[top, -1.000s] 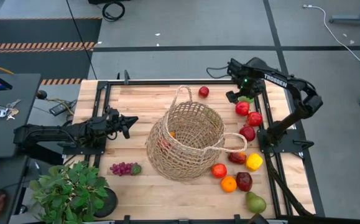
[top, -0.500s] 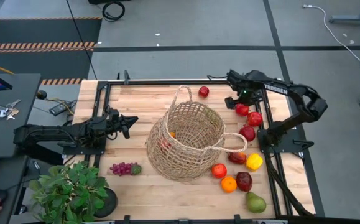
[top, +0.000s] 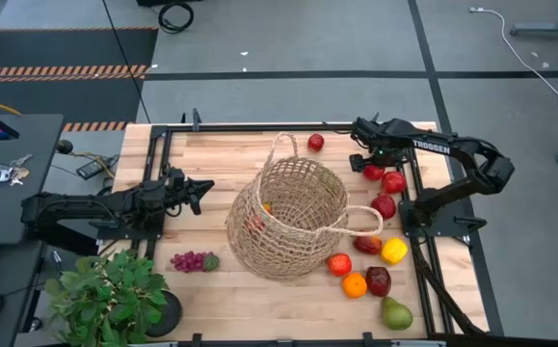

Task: Build produce basket
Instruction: Put the red apple into the brown basket

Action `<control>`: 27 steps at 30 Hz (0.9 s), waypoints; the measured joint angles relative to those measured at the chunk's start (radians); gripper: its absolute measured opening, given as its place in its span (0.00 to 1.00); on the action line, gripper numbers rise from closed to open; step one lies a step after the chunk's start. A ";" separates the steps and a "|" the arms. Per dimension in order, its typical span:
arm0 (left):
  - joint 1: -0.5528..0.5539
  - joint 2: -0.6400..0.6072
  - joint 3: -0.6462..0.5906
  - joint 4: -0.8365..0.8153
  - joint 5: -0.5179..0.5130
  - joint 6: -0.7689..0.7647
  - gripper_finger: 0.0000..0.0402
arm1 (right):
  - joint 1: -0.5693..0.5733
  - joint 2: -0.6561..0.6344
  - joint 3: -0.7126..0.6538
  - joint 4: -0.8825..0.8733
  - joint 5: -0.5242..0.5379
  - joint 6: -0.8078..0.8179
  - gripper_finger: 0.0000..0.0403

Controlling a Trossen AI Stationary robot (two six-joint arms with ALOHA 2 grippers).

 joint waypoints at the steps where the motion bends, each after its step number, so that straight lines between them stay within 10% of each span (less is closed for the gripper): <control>1: 0.000 0.000 0.000 0.000 0.000 0.000 0.08 | 0.005 -0.002 0.000 0.007 0.000 0.000 0.99; 27: 0.000 0.000 0.000 0.000 0.000 0.000 0.09 | -0.005 -0.002 -0.170 0.296 -0.121 0.072 0.99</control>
